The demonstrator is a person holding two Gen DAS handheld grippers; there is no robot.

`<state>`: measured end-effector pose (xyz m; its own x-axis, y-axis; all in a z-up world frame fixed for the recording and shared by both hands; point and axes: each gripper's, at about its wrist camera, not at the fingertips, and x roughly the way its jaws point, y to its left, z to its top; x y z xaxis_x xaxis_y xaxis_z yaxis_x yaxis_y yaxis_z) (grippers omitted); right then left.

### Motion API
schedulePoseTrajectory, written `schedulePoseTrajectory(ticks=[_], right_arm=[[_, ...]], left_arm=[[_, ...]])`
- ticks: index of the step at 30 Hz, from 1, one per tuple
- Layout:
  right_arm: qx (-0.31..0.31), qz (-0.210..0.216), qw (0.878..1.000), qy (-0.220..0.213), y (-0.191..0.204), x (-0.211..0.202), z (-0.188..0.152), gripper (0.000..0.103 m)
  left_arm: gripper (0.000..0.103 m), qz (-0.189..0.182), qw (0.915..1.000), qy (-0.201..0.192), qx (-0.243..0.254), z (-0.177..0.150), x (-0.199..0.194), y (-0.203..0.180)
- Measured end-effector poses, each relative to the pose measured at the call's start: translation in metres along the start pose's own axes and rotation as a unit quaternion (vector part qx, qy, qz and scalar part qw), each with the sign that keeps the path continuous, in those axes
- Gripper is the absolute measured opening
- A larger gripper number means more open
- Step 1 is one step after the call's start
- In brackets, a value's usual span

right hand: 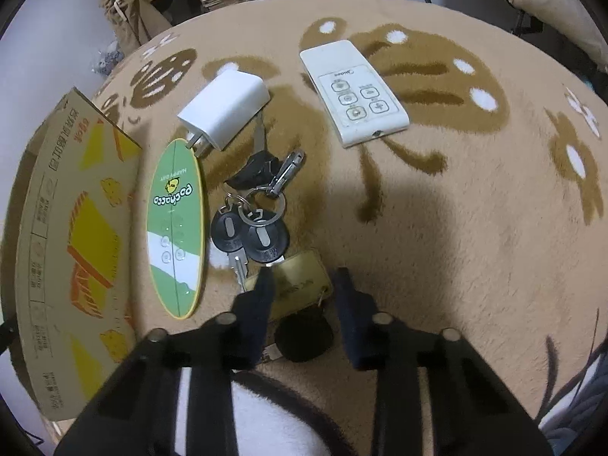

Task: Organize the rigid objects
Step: 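Move the right tool back to the keys and grasp the tan key tag, then carry the key tag with the right tool and drop it in the box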

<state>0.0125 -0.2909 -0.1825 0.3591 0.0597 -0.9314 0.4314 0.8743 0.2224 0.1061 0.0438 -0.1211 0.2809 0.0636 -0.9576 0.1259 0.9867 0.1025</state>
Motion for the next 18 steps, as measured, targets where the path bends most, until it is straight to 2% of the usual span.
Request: schedulePoseTrajectory(ticks=[2, 4, 11, 18], right_arm=[[0.005, 0.018, 1.000, 0.000, 0.000, -0.003, 0.002, 0.015], [-0.004, 0.012, 1.000, -0.013, 0.005, -0.007, 0.003, 0.007], [-0.017, 0.002, 0.999, -0.031, 0.013, -0.017, 0.006, 0.007], [-0.005, 0.042, 0.997, -0.063, 0.015, -0.037, 0.019, 0.007]], left_arm=[[0.012, 0.000, 1.0000, 0.000, 0.000, 0.000, 0.000, 0.000], [0.012, 0.000, 1.0000, 0.000, 0.000, 0.000, 0.000, 0.000], [0.012, 0.000, 1.0000, 0.000, 0.000, 0.000, 0.000, 0.000], [0.012, -0.003, 1.0000, 0.001, -0.007, 0.000, -0.001, 0.002]])
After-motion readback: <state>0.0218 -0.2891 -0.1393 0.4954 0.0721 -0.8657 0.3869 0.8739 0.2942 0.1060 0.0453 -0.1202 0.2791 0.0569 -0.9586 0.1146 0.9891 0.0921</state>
